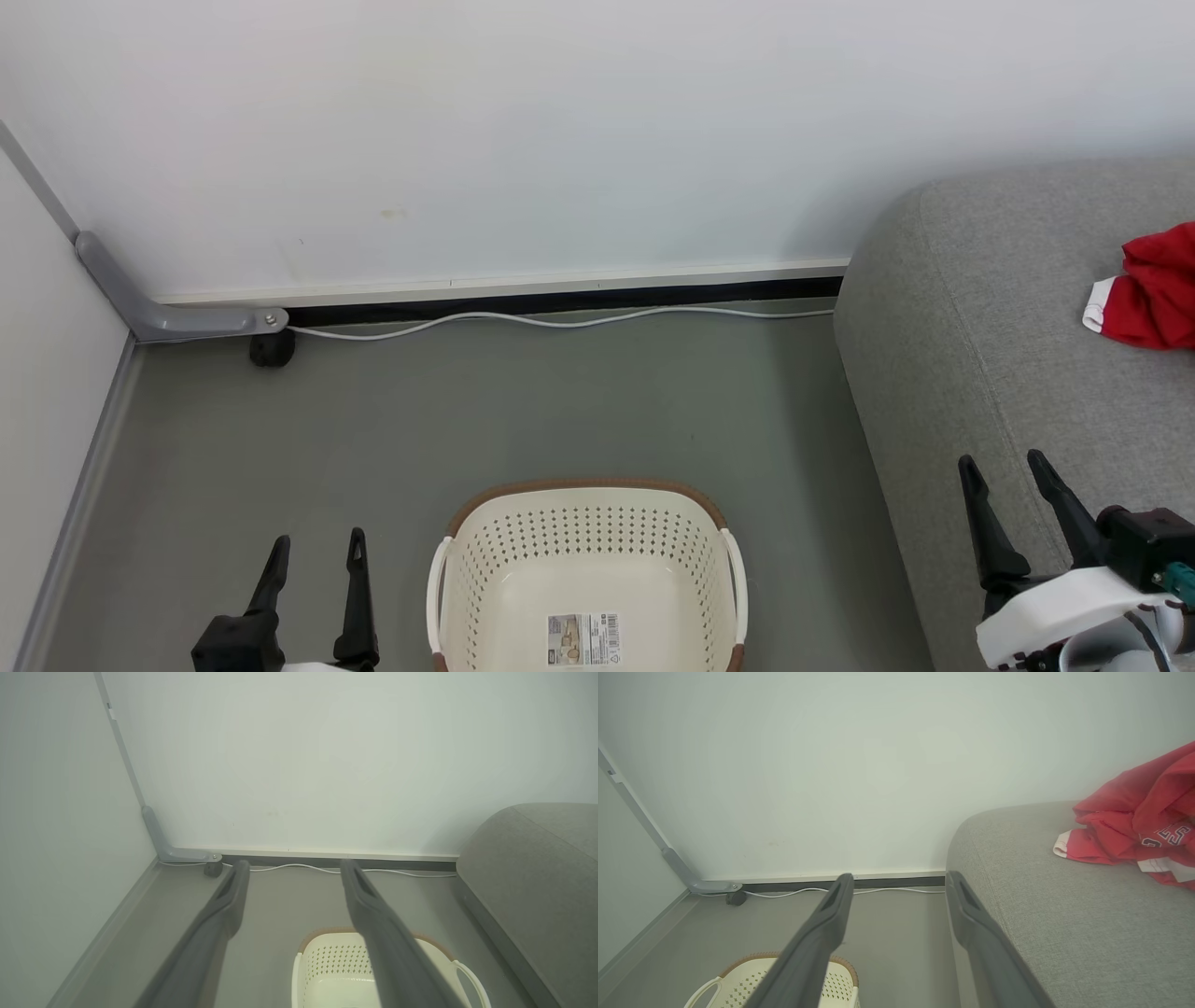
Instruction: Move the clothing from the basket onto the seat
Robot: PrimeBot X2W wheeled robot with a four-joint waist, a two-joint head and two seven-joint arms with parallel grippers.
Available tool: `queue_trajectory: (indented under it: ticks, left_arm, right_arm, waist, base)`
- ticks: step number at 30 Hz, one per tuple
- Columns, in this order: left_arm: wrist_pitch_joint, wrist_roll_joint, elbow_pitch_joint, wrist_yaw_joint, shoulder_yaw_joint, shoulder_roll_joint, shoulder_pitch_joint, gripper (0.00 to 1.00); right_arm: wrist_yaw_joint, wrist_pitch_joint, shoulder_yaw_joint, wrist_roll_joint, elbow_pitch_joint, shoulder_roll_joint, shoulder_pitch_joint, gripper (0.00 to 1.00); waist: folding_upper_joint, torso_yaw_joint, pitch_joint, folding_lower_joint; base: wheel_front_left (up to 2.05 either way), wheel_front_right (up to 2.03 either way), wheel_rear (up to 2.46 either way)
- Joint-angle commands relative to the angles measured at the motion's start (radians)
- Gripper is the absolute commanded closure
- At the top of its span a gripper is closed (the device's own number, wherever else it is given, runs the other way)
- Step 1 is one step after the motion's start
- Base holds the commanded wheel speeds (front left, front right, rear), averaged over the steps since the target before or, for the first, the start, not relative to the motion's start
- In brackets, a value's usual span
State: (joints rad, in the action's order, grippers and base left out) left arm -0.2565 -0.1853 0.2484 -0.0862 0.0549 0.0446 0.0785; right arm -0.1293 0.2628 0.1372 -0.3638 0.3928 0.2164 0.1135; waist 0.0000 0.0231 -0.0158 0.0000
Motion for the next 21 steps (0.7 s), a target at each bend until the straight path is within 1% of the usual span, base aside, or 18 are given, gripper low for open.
queue_trajectory:
  ticks: [1, 9, 11, 12, 15, 18, 21]
  left_arm:
    - [-0.005, -0.003, -0.031, -0.003, -0.026, 0.006, -0.020, 0.00]
    - [-0.005, -0.004, -0.022, 0.002, -0.026, 0.006, -0.022, 0.00]
    - [-0.005, -0.029, -0.020, 0.013, -0.027, 0.006, -0.022, 0.00]
    - [0.000, -0.027, 0.004, 0.010, 0.001, -0.001, 0.000, 1.00]
    - [0.001, -0.028, 0.043, 0.010, 0.001, -0.006, 0.005, 1.00]
    - [0.013, -0.060, 0.046, 0.015, -0.006, -0.006, -0.003, 1.00]
    - [0.022, -0.094, 0.044, 0.020, -0.011, -0.006, -0.007, 1.00]
  right_arm:
    - [-0.001, -0.001, 0.014, 0.009, -0.023, 0.009, 0.012, 0.00]
    - [-0.001, -0.001, 0.007, 0.011, -0.024, 0.012, 0.016, 0.00]
    - [-0.001, -0.001, 0.006, 0.011, -0.025, 0.013, 0.016, 0.00]
    - [0.000, 0.000, -0.006, 0.003, 0.002, -0.003, -0.001, 1.00]
    - [0.000, 0.000, 0.002, 0.003, 0.033, -0.023, -0.020, 1.00]
    - [0.000, -0.009, -0.004, -0.027, 0.029, -0.026, -0.019, 1.00]
    - [0.000, -0.019, -0.010, -0.057, 0.024, -0.030, -0.020, 1.00]
  waist:
    - [0.0000, 0.001, 0.000, 0.0000]
    - [0.0000, 0.002, 0.002, 0.0000]
    - [0.0000, 0.001, 0.003, 0.0000]
    - [0.0000, 0.002, 0.003, 0.0001]
    - [0.0000, 0.002, 0.003, 0.0000]
    - [0.0000, 0.001, 0.003, 0.0003]
    - [0.0000, 0.000, 0.005, 0.0021]
  base:
    - [0.00, 0.00, 0.00]
    - [0.00, 0.00, 0.00]
    - [0.00, 0.00, 0.00]
    - [0.00, 0.00, 0.00]
    - [0.00, 0.00, 0.00]
    - [0.00, 0.00, 0.00]
    - [0.00, 0.00, 0.00]
